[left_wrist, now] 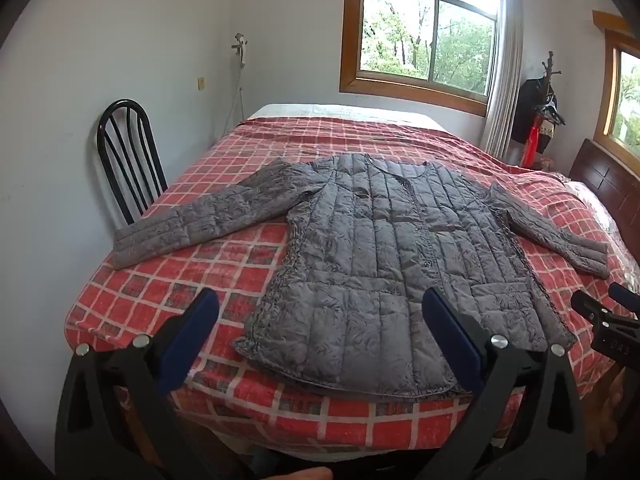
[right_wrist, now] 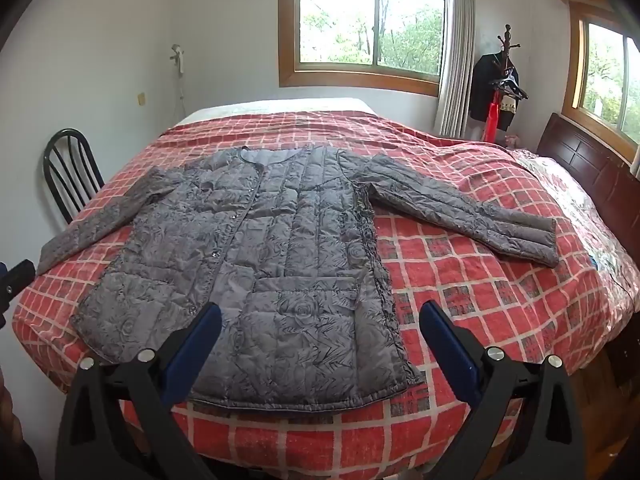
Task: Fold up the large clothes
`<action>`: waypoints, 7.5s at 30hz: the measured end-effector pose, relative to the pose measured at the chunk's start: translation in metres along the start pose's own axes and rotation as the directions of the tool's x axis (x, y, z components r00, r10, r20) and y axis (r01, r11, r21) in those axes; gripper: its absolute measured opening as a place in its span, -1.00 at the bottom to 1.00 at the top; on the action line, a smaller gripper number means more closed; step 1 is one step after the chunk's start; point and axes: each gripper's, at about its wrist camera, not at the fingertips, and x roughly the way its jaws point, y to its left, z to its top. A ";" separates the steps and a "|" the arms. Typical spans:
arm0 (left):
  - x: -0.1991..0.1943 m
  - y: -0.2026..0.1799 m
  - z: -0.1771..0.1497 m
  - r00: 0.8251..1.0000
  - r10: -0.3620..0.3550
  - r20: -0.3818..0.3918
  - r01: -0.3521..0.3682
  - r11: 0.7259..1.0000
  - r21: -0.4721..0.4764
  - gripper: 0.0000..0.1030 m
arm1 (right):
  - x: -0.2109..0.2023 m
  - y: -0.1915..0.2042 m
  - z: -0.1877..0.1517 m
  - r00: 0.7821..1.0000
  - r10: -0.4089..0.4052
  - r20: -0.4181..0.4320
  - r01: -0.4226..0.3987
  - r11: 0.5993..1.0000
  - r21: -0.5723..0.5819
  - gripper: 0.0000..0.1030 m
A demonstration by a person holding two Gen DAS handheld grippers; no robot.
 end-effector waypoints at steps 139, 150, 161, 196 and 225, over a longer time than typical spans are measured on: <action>0.271 -0.103 0.088 0.981 -0.145 -0.125 0.156 0.984 0.084 0.95 | 0.211 -0.393 0.007 0.996 -0.080 0.032 0.018 0.561 0.827 -0.58; 0.282 -0.091 0.092 0.986 -0.088 -0.142 0.102 0.990 0.098 0.95 | 0.190 -0.339 0.087 0.982 -0.168 0.090 0.072 0.763 0.643 -0.81; 0.294 -0.061 0.099 0.980 -0.065 -0.187 0.078 0.995 0.066 0.95 | 0.142 -0.201 0.192 0.962 -0.055 0.267 -0.039 0.940 0.338 -0.81; 0.301 0.010 0.107 0.963 -0.077 -0.259 0.054 0.994 -0.097 0.95 | 0.273 0.126 0.109 0.969 0.175 -0.173 -0.226 0.913 -0.339 -0.59; 0.349 -0.126 0.120 0.893 -0.127 -0.431 0.176 0.982 0.075 -0.83 | 0.133 0.055 0.063 0.986 0.162 -0.046 -0.167 0.899 -0.405 0.75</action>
